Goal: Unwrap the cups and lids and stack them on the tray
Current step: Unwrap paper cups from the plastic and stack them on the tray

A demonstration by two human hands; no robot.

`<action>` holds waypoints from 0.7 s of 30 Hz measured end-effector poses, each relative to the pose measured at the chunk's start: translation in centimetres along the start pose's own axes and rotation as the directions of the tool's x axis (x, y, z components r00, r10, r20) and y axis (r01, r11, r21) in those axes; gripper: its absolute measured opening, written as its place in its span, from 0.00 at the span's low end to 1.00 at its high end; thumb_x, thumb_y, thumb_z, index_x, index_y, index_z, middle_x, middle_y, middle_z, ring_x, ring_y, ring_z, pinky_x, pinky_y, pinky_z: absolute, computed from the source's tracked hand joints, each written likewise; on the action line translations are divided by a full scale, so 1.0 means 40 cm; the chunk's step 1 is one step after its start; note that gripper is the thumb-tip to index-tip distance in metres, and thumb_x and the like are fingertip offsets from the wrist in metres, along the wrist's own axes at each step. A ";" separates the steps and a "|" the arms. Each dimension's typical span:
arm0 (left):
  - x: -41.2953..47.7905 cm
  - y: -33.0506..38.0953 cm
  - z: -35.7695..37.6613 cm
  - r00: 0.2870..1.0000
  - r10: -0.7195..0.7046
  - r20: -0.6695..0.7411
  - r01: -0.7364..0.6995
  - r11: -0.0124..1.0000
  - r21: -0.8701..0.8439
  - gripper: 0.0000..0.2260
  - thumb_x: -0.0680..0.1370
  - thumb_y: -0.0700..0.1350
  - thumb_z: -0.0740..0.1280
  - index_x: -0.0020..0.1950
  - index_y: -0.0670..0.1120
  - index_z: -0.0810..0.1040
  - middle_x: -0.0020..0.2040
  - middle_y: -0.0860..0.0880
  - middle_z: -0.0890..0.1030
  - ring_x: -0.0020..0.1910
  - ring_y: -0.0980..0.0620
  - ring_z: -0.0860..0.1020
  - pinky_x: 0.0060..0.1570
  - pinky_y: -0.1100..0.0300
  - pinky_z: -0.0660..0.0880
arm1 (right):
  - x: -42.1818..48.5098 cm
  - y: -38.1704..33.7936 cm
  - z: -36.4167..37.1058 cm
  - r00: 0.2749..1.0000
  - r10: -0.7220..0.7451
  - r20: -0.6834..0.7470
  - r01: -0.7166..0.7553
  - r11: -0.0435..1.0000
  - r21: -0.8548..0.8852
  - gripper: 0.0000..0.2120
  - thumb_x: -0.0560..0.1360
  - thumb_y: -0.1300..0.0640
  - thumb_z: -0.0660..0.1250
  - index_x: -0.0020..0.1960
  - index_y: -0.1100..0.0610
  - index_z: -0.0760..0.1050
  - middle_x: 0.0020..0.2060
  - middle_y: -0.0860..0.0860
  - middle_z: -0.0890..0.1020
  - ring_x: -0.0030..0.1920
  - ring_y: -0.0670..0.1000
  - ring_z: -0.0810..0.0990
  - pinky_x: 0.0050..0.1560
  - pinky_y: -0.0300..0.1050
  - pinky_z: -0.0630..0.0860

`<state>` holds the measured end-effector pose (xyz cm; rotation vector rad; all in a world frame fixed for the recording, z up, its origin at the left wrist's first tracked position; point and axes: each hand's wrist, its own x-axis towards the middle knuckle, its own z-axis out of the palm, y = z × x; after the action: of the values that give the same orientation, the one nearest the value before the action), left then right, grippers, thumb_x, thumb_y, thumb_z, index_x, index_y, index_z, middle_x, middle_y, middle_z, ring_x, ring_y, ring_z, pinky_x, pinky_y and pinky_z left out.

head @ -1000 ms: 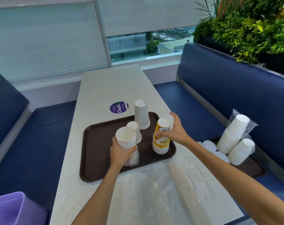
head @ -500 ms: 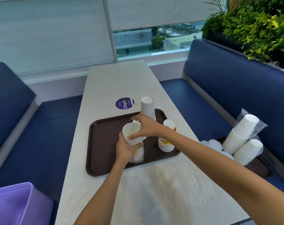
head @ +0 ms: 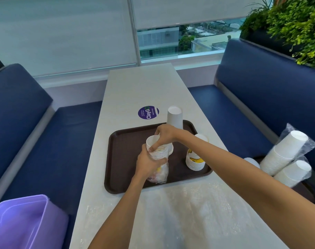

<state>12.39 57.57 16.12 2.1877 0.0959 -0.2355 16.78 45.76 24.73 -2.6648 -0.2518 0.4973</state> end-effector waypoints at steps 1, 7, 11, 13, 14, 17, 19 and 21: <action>0.000 0.000 0.000 1.000 -0.005 -0.001 0.005 1.000 0.005 0.40 0.67 0.51 0.77 0.72 0.47 0.59 0.65 0.46 0.73 0.62 0.46 0.74 0.57 0.56 0.73 | 0.002 -0.003 -0.003 1.000 0.001 0.009 0.000 1.000 -0.008 0.30 0.68 0.41 0.73 0.63 0.59 0.74 0.58 0.54 0.79 0.57 0.53 0.78 0.53 0.42 0.75; -0.001 -0.002 -0.002 1.000 -0.001 -0.022 0.001 1.000 -0.009 0.40 0.67 0.50 0.78 0.72 0.47 0.60 0.65 0.47 0.74 0.62 0.47 0.75 0.56 0.58 0.73 | 0.009 -0.010 -0.024 1.000 0.000 0.008 0.000 1.000 0.010 0.29 0.69 0.42 0.73 0.62 0.59 0.74 0.57 0.53 0.80 0.55 0.52 0.79 0.50 0.42 0.75; -0.003 -0.003 -0.004 1.000 0.004 -0.027 -0.005 1.000 -0.019 0.40 0.66 0.51 0.78 0.72 0.48 0.60 0.65 0.48 0.74 0.62 0.47 0.75 0.56 0.58 0.72 | -0.005 -0.008 -0.050 0.998 -0.028 -0.050 0.035 0.989 0.140 0.32 0.70 0.44 0.73 0.69 0.55 0.67 0.64 0.53 0.74 0.61 0.54 0.74 0.58 0.45 0.74; -0.006 -0.010 -0.010 0.999 0.006 -0.036 -0.007 0.999 -0.040 0.39 0.66 0.50 0.78 0.71 0.48 0.61 0.65 0.48 0.75 0.62 0.47 0.75 0.54 0.59 0.72 | -0.013 -0.002 -0.067 0.997 -0.024 -0.067 0.035 0.985 0.166 0.30 0.72 0.45 0.71 0.69 0.52 0.66 0.66 0.53 0.72 0.63 0.55 0.73 0.60 0.47 0.73; -0.009 -0.015 -0.014 0.999 0.008 -0.040 -0.010 0.999 -0.050 0.39 0.66 0.50 0.78 0.71 0.48 0.61 0.65 0.48 0.75 0.61 0.47 0.75 0.54 0.59 0.72 | -0.018 0.002 -0.075 0.998 -0.015 -0.057 0.024 0.986 0.163 0.29 0.72 0.45 0.70 0.69 0.51 0.66 0.66 0.53 0.72 0.63 0.55 0.72 0.60 0.47 0.73; -0.020 -0.024 -0.025 0.999 0.021 -0.042 -0.023 0.998 -0.058 0.37 0.66 0.49 0.78 0.70 0.47 0.63 0.64 0.48 0.75 0.61 0.47 0.75 0.53 0.59 0.72 | -0.035 0.009 -0.092 1.000 0.004 0.016 -0.006 0.987 0.161 0.28 0.74 0.45 0.69 0.70 0.52 0.65 0.66 0.53 0.71 0.59 0.54 0.73 0.55 0.44 0.73; -0.025 -0.025 -0.028 0.999 0.026 -0.030 -0.027 0.999 -0.043 0.37 0.66 0.49 0.78 0.70 0.47 0.62 0.64 0.47 0.75 0.60 0.47 0.75 0.52 0.60 0.72 | -0.042 0.007 -0.095 0.999 0.005 0.039 -0.011 0.990 0.144 0.28 0.74 0.46 0.69 0.70 0.53 0.65 0.65 0.53 0.71 0.55 0.52 0.71 0.51 0.42 0.73; -0.027 -0.026 -0.027 0.999 0.023 -0.022 -0.024 0.999 -0.037 0.38 0.67 0.49 0.78 0.70 0.47 0.62 0.64 0.48 0.75 0.61 0.47 0.75 0.52 0.59 0.72 | -0.045 0.004 -0.100 0.999 0.008 0.039 -0.012 0.995 0.101 0.28 0.73 0.46 0.69 0.69 0.54 0.66 0.64 0.53 0.72 0.55 0.51 0.70 0.51 0.42 0.72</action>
<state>11.32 59.07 16.13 2.1532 0.0858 -0.1952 16.65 43.70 28.63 -2.5610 -0.2191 0.5504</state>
